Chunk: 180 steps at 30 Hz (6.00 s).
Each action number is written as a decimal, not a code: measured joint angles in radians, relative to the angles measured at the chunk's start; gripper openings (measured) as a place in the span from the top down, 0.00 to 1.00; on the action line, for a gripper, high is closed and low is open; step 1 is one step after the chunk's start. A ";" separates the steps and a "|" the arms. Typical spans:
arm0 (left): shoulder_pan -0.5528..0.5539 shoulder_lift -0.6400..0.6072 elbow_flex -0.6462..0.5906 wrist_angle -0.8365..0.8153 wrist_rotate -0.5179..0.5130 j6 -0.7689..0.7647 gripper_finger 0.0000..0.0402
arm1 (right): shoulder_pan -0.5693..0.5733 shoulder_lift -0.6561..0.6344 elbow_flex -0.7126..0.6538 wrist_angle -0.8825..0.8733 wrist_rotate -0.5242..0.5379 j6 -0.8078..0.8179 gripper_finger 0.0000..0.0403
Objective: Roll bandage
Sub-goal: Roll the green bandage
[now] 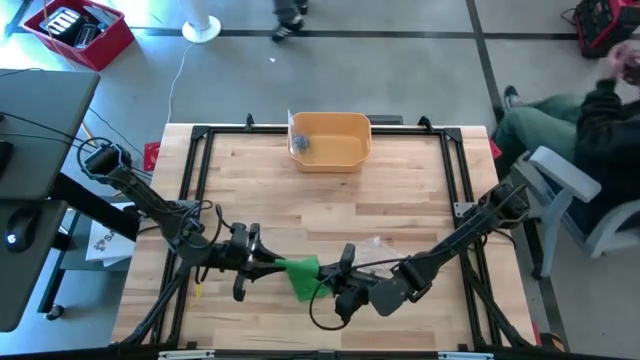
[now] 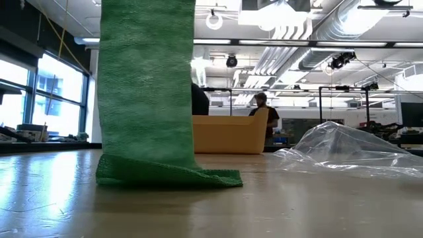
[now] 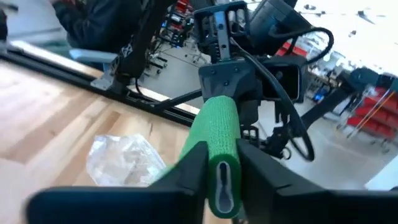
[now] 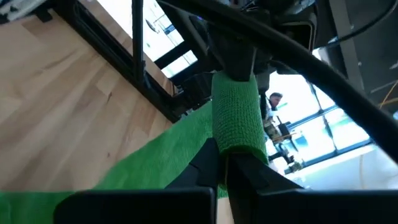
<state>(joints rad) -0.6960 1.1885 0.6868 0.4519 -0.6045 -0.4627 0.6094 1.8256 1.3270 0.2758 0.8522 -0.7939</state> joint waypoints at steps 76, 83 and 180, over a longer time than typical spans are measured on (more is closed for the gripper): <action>-0.200 0.005 0.004 -0.039 -0.296 0.770 0.67 | -0.154 -0.031 0.000 0.018 -0.447 1.006 0.96; -0.225 -0.015 0.004 -0.043 -0.296 0.585 0.54 | -0.118 -0.031 0.000 0.012 -0.400 0.728 0.98; -0.268 0.065 0.003 0.025 -0.088 0.396 0.63 | -0.047 -0.286 -0.323 0.030 -0.540 0.674 1.00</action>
<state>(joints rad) -0.9638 1.2538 0.6895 0.4771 -0.6921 -0.0669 0.5620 1.5398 1.0038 0.3055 0.3124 -0.1199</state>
